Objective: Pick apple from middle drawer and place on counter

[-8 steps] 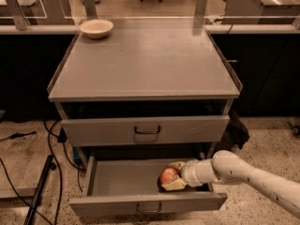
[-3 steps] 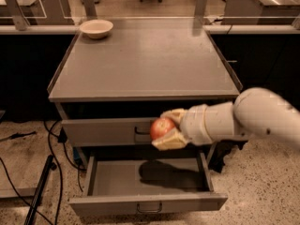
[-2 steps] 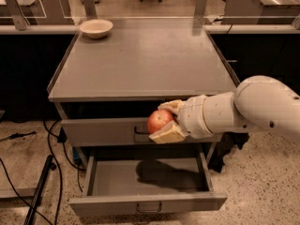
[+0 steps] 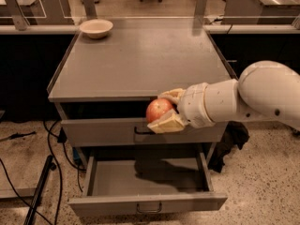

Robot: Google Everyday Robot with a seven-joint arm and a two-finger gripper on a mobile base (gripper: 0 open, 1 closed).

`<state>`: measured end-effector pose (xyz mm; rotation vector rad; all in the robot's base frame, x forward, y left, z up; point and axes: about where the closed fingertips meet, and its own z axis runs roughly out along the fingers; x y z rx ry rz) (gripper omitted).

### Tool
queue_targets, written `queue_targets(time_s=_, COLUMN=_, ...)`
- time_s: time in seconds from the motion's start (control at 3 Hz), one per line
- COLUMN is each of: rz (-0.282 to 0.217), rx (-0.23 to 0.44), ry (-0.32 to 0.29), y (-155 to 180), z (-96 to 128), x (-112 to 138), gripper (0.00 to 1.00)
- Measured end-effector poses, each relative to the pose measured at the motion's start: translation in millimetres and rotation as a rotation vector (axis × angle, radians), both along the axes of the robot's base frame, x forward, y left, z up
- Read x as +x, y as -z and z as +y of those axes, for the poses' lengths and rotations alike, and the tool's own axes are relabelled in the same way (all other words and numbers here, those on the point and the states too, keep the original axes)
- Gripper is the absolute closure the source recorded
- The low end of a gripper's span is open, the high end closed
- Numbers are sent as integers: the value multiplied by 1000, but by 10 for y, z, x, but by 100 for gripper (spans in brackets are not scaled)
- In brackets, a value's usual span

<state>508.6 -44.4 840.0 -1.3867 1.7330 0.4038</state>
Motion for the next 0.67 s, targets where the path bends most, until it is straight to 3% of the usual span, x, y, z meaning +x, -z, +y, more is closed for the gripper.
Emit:
queue_targets(time_s=0.33, rz=-33, rx=21, ry=14, y=-320, z=12, x=214, gripper=100)
queue_targets(time_s=0.67, rz=-71, rx=60, ry=9, y=-503, z=94, x=593, gripper=100)
